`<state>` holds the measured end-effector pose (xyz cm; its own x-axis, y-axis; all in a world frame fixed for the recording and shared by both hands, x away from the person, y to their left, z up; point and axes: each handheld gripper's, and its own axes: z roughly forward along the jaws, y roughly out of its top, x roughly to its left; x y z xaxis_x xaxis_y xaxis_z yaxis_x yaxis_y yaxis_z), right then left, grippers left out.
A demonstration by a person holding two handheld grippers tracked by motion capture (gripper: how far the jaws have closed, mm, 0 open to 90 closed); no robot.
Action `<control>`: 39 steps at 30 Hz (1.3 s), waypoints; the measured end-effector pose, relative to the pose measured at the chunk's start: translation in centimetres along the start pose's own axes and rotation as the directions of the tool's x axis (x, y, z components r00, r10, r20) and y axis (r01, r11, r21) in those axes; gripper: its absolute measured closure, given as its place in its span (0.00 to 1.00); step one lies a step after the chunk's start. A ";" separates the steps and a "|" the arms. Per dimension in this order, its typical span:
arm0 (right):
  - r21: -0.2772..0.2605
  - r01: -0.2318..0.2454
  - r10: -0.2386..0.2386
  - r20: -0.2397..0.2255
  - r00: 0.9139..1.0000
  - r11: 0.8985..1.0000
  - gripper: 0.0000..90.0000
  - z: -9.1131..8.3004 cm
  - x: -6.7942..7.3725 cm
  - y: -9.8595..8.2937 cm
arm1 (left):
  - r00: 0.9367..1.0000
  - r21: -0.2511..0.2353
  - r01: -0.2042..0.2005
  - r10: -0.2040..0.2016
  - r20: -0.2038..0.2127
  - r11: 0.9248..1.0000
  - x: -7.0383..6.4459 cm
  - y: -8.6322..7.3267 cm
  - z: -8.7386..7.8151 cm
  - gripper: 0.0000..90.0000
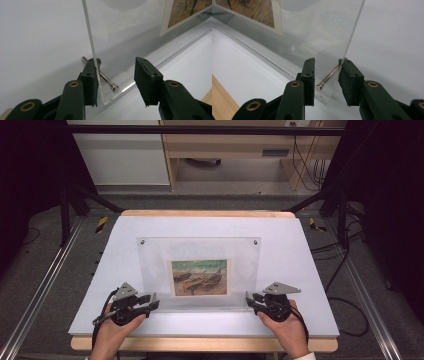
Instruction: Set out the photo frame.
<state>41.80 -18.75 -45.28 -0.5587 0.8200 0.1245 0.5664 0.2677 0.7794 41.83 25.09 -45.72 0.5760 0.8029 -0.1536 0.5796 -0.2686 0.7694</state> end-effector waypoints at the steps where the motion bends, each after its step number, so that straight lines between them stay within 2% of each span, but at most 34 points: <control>1: 0.000 0.000 0.000 0.000 1.000 1.000 0.74 0.0 0.0 0.0 | 1.000 0.000 0.000 0.000 0.000 1.000 0.0 0.0 0.0 0.60; 20: 0.005 0.011 -0.011 0.002 1.000 1.000 0.74 0.0 0.1 -0.1 | 1.000 0.009 -0.003 0.003 -0.002 1.000 -0.1 -0.1 0.0 0.61; 39: 0.032 0.030 -0.030 0.003 1.000 0.999 0.74 0.0 0.4 -0.7 | 0.999 0.048 -0.033 0.033 -0.008 0.998 -0.5 -0.6 0.1 0.62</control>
<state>41.17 -18.59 -45.76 -0.5736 0.8132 0.0988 0.5683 0.3082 0.7629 41.22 24.86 -46.18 0.5904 0.7976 -0.1234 0.5874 -0.3198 0.7435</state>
